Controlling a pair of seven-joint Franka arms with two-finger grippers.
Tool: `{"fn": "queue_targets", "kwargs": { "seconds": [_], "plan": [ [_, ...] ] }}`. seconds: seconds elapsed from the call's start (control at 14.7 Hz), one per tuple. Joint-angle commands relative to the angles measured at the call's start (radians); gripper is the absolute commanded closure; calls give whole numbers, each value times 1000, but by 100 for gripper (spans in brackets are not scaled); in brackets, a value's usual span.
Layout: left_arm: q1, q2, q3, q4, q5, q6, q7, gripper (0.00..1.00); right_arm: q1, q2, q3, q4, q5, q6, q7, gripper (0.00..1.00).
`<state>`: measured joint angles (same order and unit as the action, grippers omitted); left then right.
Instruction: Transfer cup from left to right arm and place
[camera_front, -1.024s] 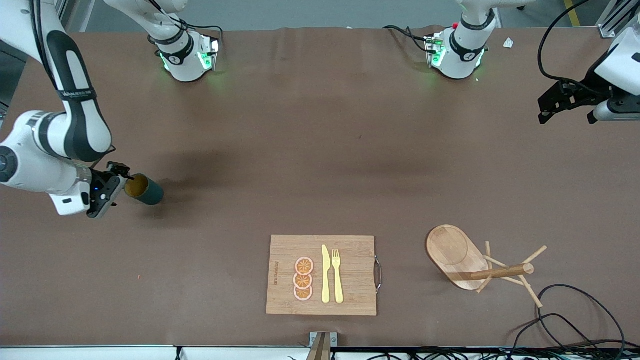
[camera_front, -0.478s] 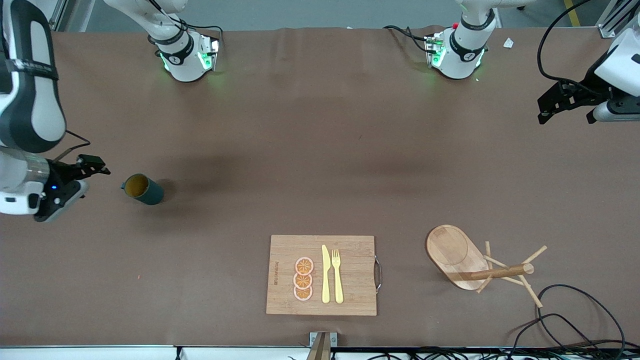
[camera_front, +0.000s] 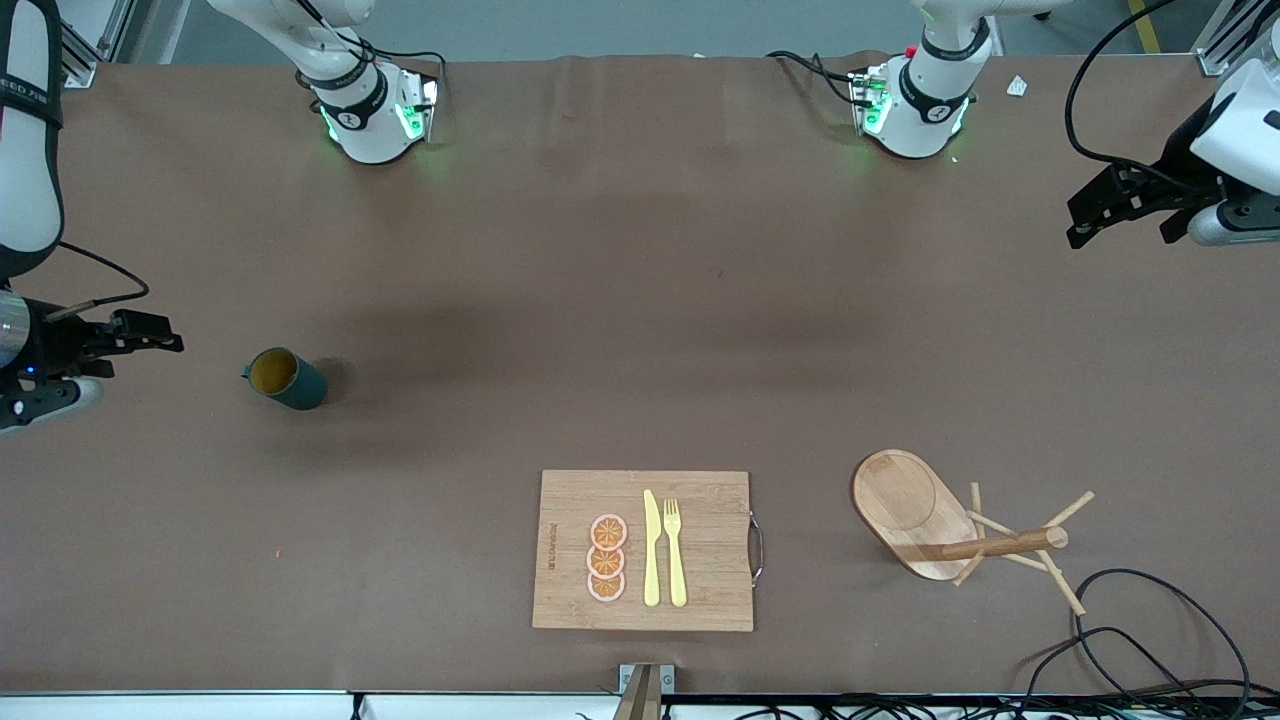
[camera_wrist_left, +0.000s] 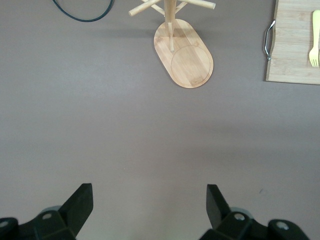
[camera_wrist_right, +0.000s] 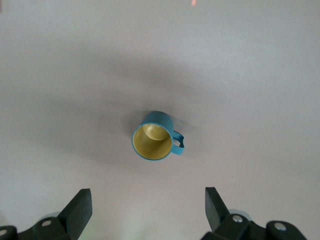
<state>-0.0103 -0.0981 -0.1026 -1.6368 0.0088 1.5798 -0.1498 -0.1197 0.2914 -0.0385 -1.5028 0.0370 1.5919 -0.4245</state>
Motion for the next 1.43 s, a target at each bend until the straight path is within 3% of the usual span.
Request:
{"fn": "queue_targets", "kwargs": {
  "seconds": [0.0,0.14,0.61,1.37],
  "plan": [
    [3,1,-5,15,-4,-33,1,0,-20,-43,17,4,-6,-58,120,0],
    [3,-3,-8,15,-1,-64,1,0,-18,-75,19,4,-3,-111,206,0],
    [7,-20,-3,5,-1,-69,13,0,26,-242,22,-16,-6,-144,214,0],
    [7,-6,0,23,-1,-47,16,0,38,-388,20,-65,8,-266,450,0]
  ]
}}
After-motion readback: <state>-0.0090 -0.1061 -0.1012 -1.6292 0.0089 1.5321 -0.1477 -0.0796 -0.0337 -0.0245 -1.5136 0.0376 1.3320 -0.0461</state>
